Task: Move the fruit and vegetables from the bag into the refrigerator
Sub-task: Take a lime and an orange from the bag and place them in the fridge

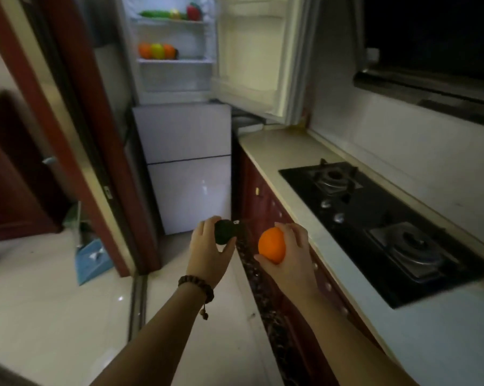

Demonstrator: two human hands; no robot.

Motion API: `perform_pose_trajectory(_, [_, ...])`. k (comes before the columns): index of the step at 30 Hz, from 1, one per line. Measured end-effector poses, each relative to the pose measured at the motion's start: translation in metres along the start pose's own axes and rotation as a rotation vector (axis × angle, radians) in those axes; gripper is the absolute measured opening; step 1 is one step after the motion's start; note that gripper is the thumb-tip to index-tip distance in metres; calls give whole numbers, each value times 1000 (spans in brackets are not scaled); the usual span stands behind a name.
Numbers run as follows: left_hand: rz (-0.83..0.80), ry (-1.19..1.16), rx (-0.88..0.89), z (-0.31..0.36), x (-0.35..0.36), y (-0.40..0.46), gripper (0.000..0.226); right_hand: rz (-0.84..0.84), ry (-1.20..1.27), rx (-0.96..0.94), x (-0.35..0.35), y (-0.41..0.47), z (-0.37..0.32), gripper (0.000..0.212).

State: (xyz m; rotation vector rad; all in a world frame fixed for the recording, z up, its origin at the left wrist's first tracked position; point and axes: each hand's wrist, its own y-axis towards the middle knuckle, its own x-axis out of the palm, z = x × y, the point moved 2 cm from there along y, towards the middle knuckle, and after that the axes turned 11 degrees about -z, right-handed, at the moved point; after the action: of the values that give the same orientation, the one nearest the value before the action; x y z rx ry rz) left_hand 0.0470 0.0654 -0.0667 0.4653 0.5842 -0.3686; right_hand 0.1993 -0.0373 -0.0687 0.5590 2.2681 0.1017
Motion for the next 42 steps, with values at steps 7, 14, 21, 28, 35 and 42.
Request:
perform_pose_trajectory(7, [81,53,-62,-51,-25,101,49,8,-20,-109,48,124,-1,78])
perform_pose_trajectory(14, [127,117,-98,-89,-52,255,50,-1,-3,-184,68,301,0,78])
perform_pose_trajectory(21, [219,137,-99,-122,-90,395,50,-8,26,-282,82,470,-25,78])
perform_pose_trajectory(28, [258,148,-79,-185,-113,507,51,-4,18,-365,126,604,-44,77])
perform_pose_trajectory(35, [293,125,-16,-255,-143,645,48,17,9,-384,184,747,-72,79])
perform_pose_trajectory(42, [261,84,41,-301,-181,795,47,27,-17,-370,210,893,-107,78])
